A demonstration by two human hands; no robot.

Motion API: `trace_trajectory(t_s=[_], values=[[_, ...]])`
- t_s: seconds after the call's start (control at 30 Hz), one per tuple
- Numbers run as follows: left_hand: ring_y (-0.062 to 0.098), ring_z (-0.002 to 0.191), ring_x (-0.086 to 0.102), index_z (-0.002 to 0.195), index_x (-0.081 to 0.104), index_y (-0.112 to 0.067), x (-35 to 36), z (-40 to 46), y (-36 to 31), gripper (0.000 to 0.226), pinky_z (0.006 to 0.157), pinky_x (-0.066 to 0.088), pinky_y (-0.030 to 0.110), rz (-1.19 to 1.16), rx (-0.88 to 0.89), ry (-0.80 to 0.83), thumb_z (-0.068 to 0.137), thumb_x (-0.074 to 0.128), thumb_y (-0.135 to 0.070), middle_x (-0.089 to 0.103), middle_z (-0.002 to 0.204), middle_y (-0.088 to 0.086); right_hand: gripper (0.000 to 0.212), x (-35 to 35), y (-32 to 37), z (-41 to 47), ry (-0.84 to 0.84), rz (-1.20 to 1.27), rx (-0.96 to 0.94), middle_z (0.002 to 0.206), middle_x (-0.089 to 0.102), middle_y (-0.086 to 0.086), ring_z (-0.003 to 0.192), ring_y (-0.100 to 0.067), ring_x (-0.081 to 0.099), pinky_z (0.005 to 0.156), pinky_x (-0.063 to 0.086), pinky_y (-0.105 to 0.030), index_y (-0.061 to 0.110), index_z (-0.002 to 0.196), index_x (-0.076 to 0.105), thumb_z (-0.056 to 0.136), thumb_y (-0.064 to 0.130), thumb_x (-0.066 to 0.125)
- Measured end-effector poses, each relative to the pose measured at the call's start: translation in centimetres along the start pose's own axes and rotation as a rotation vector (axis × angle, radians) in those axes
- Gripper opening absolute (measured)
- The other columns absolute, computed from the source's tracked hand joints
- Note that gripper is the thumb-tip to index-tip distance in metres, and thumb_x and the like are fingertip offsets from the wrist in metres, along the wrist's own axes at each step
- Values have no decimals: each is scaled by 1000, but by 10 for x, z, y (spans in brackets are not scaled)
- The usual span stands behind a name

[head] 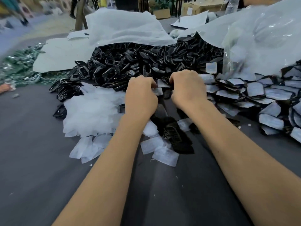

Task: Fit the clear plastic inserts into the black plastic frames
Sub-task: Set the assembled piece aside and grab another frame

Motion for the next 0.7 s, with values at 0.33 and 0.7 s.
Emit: trace_trajectory(t_s=[0.33, 0.7], values=[[29, 104, 60, 103, 74, -14, -8, -2, 11, 11, 88, 50, 41, -77, 18, -57, 92, 73, -17, 71, 87, 1, 17, -13, -2, -3, -245, 353, 36, 114, 66, -13, 103, -32, 63, 82, 47, -34, 9, 110, 74, 99, 9, 61], [26, 115, 50, 116, 73, -19, -25, -7, 26, 21, 97, 38, 27, 22, -73, -193, 95, 72, -22, 61, 115, 3, 17, 3, 25, -11, -157, 543, -118, 101, 73, -6, 95, -23, 67, 85, 55, -43, 9, 113, 69, 101, 10, 58]])
Point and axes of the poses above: each hand's wrist, its own z-axis towards the middle knuckle, its own x-axis out of the palm, y = z × x, the point moved 10 cm from there along z, towards the middle knuckle
